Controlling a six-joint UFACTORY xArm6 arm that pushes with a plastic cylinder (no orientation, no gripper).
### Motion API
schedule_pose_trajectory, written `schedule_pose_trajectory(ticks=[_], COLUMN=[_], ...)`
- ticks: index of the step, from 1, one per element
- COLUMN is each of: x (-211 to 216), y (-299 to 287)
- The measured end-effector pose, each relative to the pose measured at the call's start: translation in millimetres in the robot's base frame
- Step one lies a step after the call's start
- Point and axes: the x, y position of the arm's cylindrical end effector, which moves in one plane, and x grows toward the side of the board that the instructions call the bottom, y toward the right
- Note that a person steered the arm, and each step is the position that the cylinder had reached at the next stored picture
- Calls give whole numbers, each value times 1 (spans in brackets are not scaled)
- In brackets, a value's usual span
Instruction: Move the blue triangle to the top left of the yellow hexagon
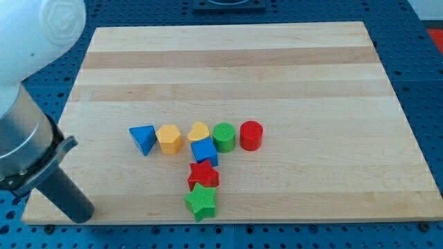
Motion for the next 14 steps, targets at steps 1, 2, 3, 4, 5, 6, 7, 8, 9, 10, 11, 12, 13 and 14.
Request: schedule_pose_trajectory(ticks=[1,2,3,4,5,6,7,8,9,10,11,12,13,14], x=[-1,0,0,0,-4,-4,-6,-22,-27,-38,-42,-42,-42,-42], y=[3,5,6,6,15,16,22,30,33,32,30,30,38,44])
